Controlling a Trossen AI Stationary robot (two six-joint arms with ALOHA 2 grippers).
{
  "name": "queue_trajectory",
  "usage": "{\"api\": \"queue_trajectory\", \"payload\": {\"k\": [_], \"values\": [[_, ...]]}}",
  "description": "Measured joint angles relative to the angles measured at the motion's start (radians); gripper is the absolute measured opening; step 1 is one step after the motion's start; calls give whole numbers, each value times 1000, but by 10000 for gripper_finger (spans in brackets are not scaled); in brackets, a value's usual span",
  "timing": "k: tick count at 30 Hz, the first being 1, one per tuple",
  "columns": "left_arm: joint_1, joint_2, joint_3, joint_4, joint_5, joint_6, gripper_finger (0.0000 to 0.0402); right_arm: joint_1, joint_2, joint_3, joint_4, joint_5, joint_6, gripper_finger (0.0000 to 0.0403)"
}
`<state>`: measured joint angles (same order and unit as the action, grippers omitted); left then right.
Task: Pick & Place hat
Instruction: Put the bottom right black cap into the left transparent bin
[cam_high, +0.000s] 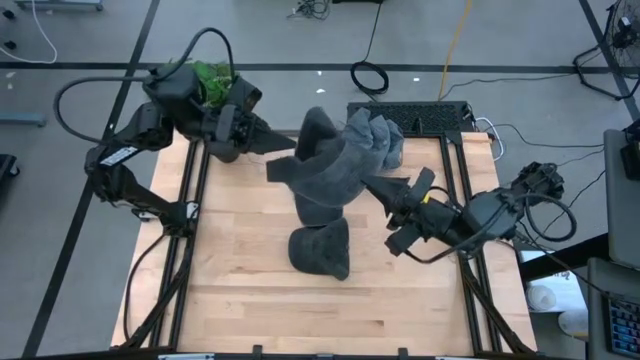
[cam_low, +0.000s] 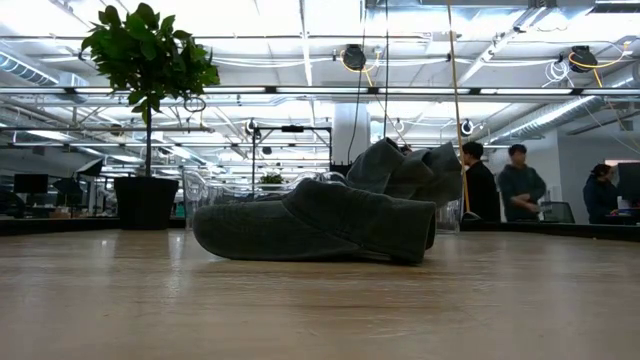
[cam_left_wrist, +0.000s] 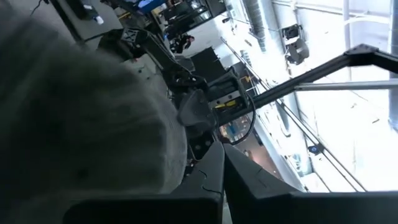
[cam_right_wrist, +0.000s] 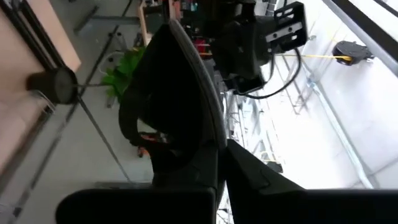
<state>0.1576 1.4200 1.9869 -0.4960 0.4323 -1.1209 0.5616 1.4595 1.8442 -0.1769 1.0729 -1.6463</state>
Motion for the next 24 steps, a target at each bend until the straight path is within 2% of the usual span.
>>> {"api": "queue_trajectory", "payload": {"k": [8, 13, 20, 24], "values": [[78, -12, 0, 0, 71, -71, 38, 16, -35, 7, 155, -51, -115, 1], [125, -13, 0, 3, 75, -76, 73, 44, -65, 7, 184, -53, -147, 1], [147, -13, 0, 51, 100, -92, 150, 58, -94, 7, 392, -57, -227, 0], [147, -12, 0, 74, 98, -122, 205, 58, -106, 8, 457, -107, -236, 0]]}}
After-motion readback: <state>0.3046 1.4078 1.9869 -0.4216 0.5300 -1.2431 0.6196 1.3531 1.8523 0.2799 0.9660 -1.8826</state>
